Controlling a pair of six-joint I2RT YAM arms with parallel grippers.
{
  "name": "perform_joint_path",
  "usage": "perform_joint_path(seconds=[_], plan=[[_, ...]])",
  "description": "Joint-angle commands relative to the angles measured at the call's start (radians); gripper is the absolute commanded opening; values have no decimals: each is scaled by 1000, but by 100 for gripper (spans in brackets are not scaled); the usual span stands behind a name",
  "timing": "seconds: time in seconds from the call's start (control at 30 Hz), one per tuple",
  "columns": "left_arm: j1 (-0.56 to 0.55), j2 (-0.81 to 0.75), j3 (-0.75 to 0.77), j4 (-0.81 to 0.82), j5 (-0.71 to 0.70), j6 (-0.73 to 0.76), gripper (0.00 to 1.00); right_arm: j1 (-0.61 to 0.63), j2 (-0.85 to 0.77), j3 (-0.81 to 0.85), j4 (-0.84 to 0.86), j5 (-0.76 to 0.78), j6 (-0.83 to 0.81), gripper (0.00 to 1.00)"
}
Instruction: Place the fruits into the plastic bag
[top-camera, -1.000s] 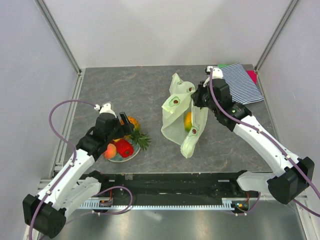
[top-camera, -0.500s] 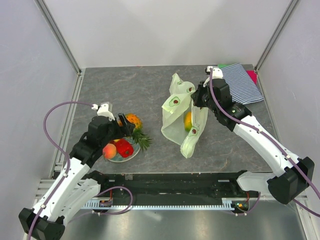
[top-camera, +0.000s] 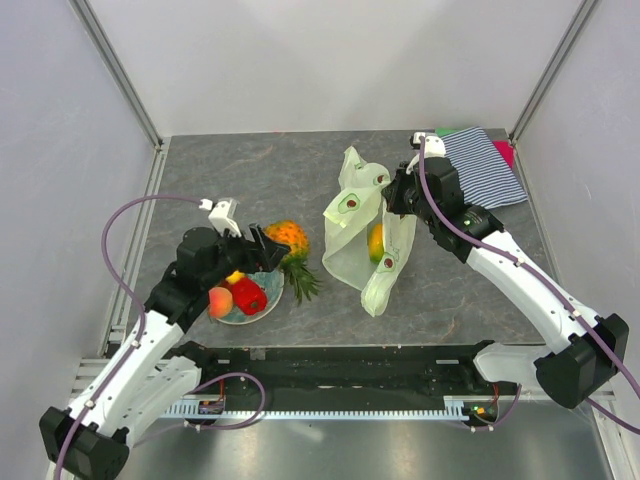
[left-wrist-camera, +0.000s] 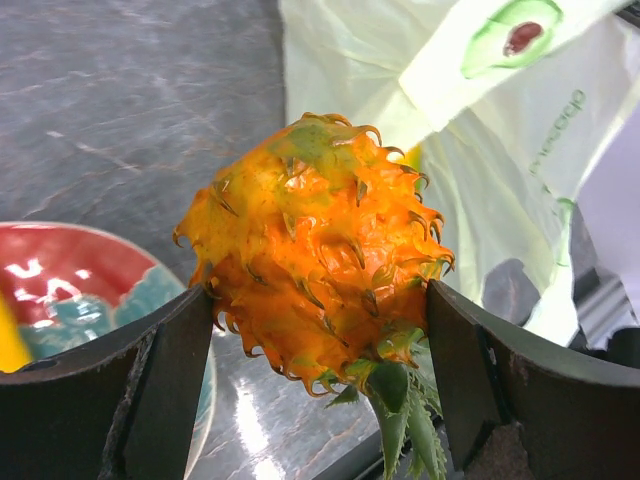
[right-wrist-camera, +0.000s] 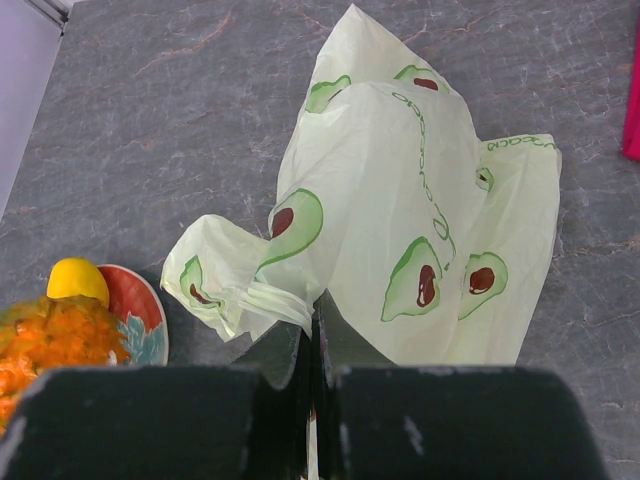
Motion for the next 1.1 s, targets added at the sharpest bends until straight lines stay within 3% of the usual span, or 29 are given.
perform_joint_path(seconds=[0.0,0.33,0.73,1.07], plan=[[-36,48,-6,170,98,0,46,-3,-24,10,32,-12,2,0],[-209,189,28,257,130,19,46,-5,-24,20,27,-15,2,0],[-249,395,31,492,178,-38,46,-3,-44,8,30,-33,-10,0],[-256,588,144,581,110,-49,46,-3,-79,-20,29,-88,-64,0]])
